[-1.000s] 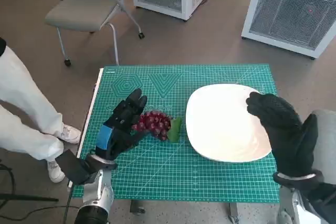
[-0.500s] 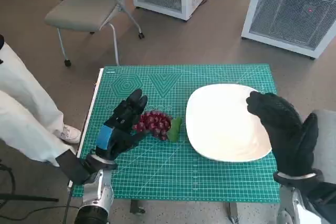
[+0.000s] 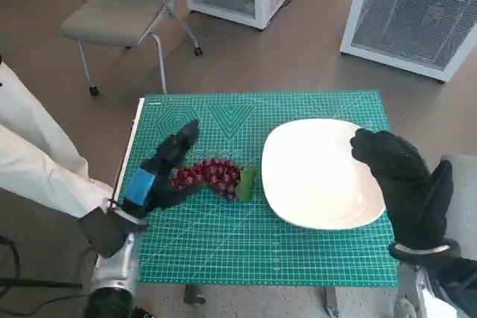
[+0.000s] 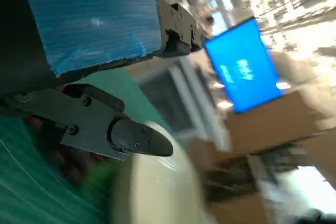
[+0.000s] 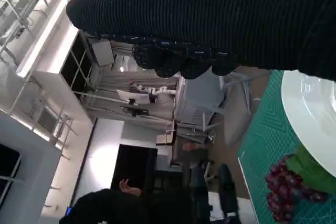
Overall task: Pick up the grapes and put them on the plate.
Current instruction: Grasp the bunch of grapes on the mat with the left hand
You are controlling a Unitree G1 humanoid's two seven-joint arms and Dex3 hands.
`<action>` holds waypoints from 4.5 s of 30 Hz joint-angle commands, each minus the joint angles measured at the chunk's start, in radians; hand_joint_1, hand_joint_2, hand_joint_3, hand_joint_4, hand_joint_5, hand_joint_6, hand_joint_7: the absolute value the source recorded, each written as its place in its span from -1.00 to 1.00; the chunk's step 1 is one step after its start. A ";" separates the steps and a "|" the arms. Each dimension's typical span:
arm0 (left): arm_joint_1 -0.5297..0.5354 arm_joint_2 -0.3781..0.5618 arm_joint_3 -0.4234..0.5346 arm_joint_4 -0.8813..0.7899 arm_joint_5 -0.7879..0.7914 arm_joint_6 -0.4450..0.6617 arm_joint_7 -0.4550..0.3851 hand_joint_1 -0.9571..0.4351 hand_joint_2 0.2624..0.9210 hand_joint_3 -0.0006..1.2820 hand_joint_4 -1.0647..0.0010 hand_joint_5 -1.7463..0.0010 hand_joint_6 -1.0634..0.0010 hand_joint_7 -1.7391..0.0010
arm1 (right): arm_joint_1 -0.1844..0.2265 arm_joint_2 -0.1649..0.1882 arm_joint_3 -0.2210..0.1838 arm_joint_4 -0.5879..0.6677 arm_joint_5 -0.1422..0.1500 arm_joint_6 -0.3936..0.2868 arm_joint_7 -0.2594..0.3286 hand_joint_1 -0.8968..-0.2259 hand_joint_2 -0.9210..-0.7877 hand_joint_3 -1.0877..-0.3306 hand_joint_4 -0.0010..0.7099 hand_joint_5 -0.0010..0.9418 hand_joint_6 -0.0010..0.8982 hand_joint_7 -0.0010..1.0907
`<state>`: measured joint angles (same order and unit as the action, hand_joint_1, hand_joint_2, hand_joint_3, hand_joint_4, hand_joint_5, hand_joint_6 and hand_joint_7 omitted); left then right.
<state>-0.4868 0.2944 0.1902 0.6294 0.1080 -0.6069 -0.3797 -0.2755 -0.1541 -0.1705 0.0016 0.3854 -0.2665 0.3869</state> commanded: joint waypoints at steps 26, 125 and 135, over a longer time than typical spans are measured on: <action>0.074 0.162 -0.304 -0.518 0.568 0.567 0.077 0.21 0.59 -0.98 0.98 1.00 0.68 0.99 | 0.006 -0.010 -0.011 0.008 0.001 0.018 0.004 0.64 -1.00 0.22 0.08 0.83 -0.56 0.92; -0.500 -0.057 -0.741 0.645 0.645 0.557 0.445 0.38 0.93 -0.37 0.43 -0.80 0.36 -0.70 | 0.039 -0.022 -0.020 -0.041 0.001 0.060 0.000 0.64 -1.00 0.21 0.06 0.86 -0.56 0.93; -0.498 -0.041 -0.727 0.638 0.622 0.539 0.451 0.38 0.58 -0.19 0.39 -0.98 -0.07 -0.32 | 0.028 -0.018 -0.013 -0.028 -0.003 0.058 -0.001 0.63 -1.00 0.21 0.06 0.85 -0.56 0.92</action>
<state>-1.0021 0.2394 -0.5405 1.2738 0.7399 -0.0642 0.0661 -0.2551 -0.1740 -0.1897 -0.0404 0.3877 -0.2236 0.3887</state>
